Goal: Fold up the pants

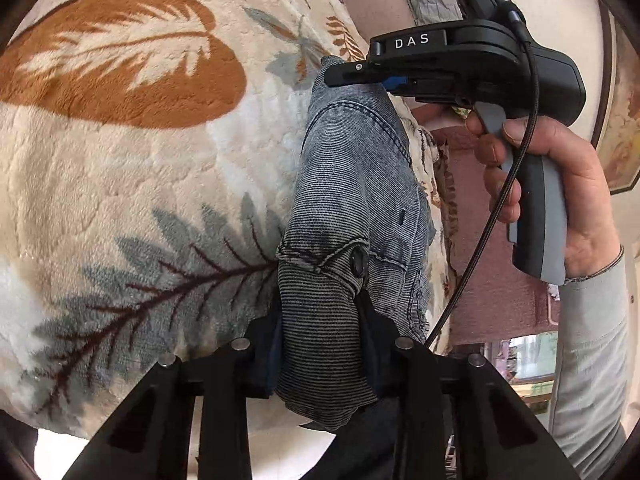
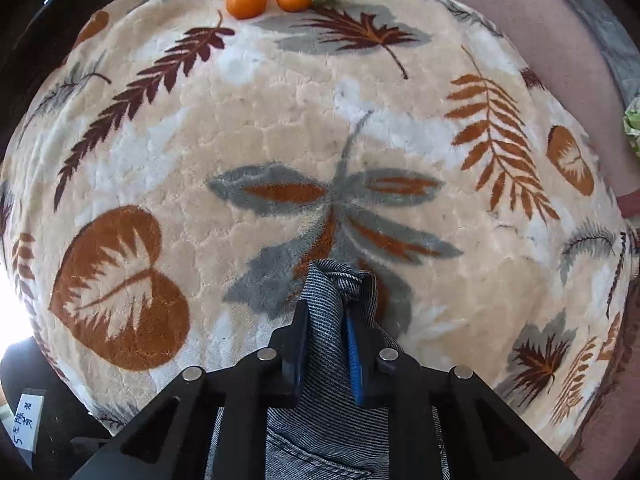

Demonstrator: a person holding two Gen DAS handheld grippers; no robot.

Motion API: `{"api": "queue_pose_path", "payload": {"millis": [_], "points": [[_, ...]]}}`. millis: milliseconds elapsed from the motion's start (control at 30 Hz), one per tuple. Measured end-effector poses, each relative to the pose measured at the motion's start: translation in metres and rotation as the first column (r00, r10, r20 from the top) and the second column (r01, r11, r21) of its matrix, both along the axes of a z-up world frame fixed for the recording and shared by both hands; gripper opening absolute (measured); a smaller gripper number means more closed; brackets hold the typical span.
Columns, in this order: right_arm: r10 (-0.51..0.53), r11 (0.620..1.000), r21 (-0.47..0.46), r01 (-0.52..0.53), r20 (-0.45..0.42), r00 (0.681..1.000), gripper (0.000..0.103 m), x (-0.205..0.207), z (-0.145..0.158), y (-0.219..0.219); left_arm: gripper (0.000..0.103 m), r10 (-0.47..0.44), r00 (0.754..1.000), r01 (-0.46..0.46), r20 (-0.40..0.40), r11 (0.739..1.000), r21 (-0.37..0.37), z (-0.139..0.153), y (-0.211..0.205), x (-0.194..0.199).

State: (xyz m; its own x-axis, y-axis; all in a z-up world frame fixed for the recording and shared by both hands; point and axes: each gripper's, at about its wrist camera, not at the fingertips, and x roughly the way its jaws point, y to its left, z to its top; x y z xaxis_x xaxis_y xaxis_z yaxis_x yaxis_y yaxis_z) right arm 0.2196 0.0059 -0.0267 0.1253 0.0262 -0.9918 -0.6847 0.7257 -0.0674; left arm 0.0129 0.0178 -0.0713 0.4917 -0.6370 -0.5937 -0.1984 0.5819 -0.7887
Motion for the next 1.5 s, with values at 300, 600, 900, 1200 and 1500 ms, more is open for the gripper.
{"api": "queue_pose_path", "payload": {"millis": [300,600,900,1200,1500], "points": [[-0.156,0.986,0.072,0.148,0.125,0.98,0.03,-0.005,0.006,-0.027,0.035,-0.029,0.999,0.024,0.043,0.994,0.108,0.014,-0.029,0.007],[-0.289,0.916,0.322,0.239,0.12,0.95,0.058,-0.063,0.074,-0.112,0.081,0.087,0.965,-0.137,0.248,0.971,0.194,0.07,-0.025,-0.019],[-0.409,0.86,0.377,0.344,0.108,0.906,0.058,-0.108,0.044,-0.188,0.08,-0.099,0.973,0.003,0.208,0.908,0.418,0.077,-0.069,-0.01],[-0.512,0.736,0.466,0.492,-0.092,0.854,0.083,-0.131,0.007,-0.256,0.081,-0.181,0.979,0.105,0.098,0.848,0.52,0.057,-0.058,0.0],[-0.463,0.447,0.598,0.665,-0.481,0.744,0.084,-0.105,-0.009,-0.317,0.083,-0.05,0.998,0.037,0.035,0.952,0.304,0.054,-0.002,0.053]]}}
